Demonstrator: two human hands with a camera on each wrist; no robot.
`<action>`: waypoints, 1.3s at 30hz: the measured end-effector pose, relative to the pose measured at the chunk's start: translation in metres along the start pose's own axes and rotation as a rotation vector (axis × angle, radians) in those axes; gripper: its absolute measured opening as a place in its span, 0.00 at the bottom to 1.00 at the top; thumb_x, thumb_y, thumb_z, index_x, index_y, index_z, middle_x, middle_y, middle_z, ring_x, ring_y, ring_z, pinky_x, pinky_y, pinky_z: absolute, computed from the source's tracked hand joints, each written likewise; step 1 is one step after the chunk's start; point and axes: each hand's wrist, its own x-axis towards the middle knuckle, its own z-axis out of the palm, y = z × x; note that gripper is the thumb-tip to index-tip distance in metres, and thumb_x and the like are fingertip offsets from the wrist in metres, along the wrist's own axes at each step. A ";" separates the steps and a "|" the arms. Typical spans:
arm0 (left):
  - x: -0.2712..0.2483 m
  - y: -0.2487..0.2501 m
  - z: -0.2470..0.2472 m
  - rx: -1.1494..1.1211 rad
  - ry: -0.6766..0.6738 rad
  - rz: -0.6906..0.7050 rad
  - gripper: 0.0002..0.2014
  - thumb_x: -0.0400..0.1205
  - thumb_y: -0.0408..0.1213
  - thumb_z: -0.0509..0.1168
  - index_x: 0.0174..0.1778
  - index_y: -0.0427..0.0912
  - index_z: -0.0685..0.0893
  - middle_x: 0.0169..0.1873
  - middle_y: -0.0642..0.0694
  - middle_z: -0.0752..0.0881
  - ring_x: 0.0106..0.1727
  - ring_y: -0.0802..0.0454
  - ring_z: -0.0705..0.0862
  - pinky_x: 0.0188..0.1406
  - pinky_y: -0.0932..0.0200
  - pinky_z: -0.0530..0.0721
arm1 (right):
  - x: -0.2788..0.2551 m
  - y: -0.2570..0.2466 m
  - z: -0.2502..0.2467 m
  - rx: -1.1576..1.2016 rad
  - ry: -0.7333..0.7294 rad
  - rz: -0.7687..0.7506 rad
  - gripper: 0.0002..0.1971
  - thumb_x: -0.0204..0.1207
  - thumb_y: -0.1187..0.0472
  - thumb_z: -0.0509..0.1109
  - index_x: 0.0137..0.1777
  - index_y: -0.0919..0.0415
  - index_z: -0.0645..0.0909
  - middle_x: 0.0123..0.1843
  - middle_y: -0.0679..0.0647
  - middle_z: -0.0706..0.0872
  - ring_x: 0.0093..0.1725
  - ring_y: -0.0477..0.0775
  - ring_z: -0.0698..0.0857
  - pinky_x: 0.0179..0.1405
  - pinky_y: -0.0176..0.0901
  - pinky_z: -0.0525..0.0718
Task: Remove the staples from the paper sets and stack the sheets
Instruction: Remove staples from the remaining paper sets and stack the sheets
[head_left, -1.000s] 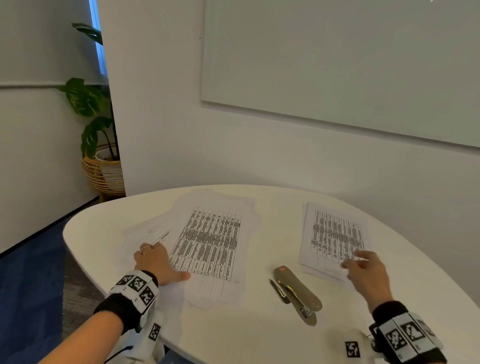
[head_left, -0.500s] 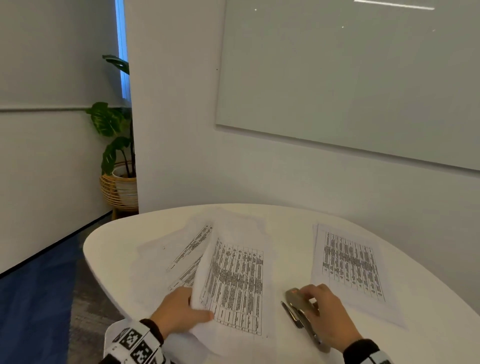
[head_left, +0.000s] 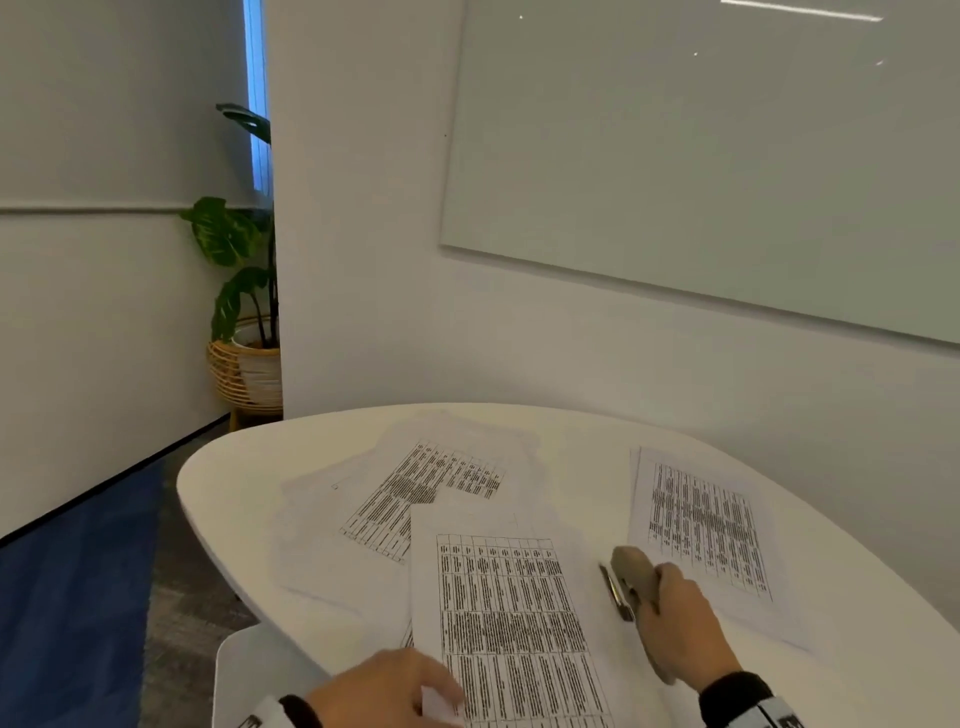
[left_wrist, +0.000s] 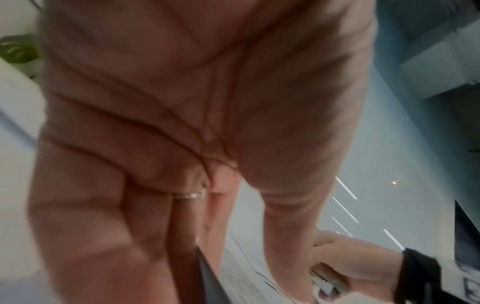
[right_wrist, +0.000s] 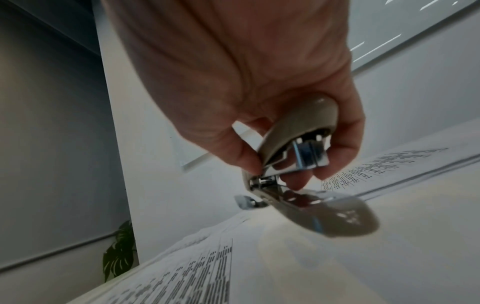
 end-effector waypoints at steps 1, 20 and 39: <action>0.001 0.002 -0.003 0.023 0.010 -0.006 0.35 0.65 0.72 0.65 0.67 0.61 0.78 0.60 0.59 0.79 0.59 0.64 0.79 0.60 0.73 0.73 | -0.001 0.000 -0.002 0.022 -0.002 0.007 0.06 0.80 0.61 0.61 0.53 0.59 0.67 0.53 0.60 0.81 0.46 0.59 0.82 0.43 0.45 0.79; 0.028 0.033 0.009 0.363 0.371 -0.023 0.27 0.78 0.61 0.64 0.71 0.54 0.76 0.56 0.57 0.86 0.56 0.61 0.83 0.64 0.58 0.77 | -0.010 -0.020 -0.008 -0.068 -0.257 -0.117 0.10 0.79 0.58 0.63 0.57 0.54 0.66 0.53 0.52 0.77 0.51 0.51 0.78 0.45 0.35 0.74; 0.094 0.039 0.024 0.405 0.209 -0.110 0.43 0.67 0.55 0.77 0.75 0.41 0.71 0.73 0.46 0.65 0.74 0.44 0.62 0.72 0.47 0.71 | -0.013 -0.011 -0.012 -0.088 -0.277 -0.061 0.17 0.79 0.59 0.64 0.66 0.60 0.70 0.59 0.55 0.79 0.51 0.51 0.77 0.49 0.38 0.75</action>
